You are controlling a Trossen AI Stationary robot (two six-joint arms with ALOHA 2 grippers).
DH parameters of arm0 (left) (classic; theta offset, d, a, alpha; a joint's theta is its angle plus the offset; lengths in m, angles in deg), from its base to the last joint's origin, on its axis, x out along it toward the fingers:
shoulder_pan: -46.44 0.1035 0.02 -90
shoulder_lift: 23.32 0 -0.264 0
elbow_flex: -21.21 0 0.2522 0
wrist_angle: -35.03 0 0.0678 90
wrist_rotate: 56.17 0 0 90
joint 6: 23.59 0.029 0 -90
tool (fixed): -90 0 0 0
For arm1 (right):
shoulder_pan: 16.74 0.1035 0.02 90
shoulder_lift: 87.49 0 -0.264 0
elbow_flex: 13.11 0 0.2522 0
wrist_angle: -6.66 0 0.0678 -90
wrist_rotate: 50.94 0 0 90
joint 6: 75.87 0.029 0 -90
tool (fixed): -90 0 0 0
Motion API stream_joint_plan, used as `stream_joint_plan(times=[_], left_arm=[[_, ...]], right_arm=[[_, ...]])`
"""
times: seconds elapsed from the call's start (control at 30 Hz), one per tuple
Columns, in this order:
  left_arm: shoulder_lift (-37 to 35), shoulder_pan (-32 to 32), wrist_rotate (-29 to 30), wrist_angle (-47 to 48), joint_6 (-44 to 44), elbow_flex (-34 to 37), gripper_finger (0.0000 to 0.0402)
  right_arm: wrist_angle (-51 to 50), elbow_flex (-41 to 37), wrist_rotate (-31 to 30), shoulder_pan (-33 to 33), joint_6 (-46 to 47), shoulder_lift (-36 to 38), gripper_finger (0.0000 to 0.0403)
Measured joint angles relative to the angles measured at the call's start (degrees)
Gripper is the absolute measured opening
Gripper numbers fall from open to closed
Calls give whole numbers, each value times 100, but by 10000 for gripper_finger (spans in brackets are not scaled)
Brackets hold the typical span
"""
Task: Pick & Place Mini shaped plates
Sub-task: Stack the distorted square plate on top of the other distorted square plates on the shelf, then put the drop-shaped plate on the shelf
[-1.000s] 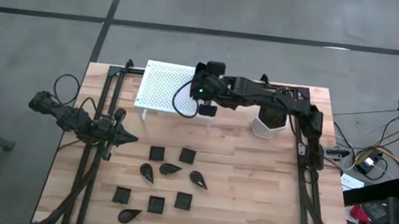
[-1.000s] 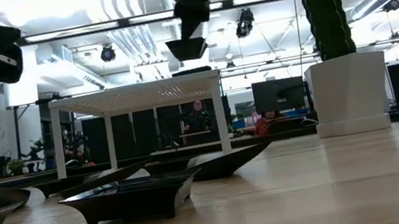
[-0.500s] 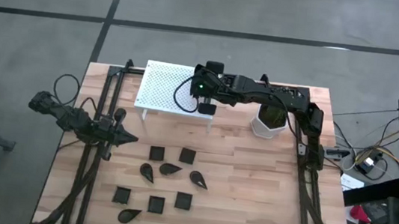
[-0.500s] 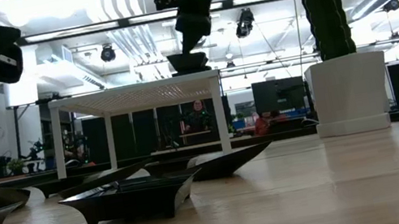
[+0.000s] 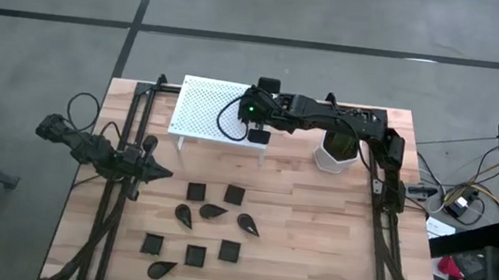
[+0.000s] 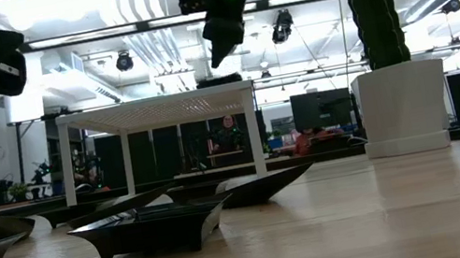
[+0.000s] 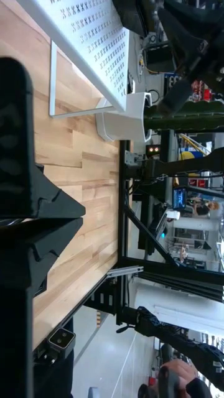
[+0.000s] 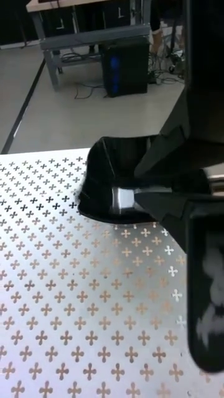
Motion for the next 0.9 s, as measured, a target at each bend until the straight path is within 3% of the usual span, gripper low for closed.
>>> stream_joint_plan(times=[0.2, 0.33, 0.47, 0.63, 0.9], left_arm=[[1, -1, -1, 0, 2, -1, 0], [2, -1, -2, 0, 2, -1, 0], [2, -1, -2, 0, 0, -1, 0], [1, 0, -1, 0, 1, -1, 0], [1, 0, -2, 0, 2, 0, 0]], right_arm=[[-3, 0, -2, 53, 2, 23, 95], [-105, 0, -2, 220, 260, 225, 105], [-306, 0, 1, 518, 532, 588, 86], [-457, -26, 474, 1020, 1135, 1120, 21], [-2, -875, 394, 2134, 1746, 1813, 8]])
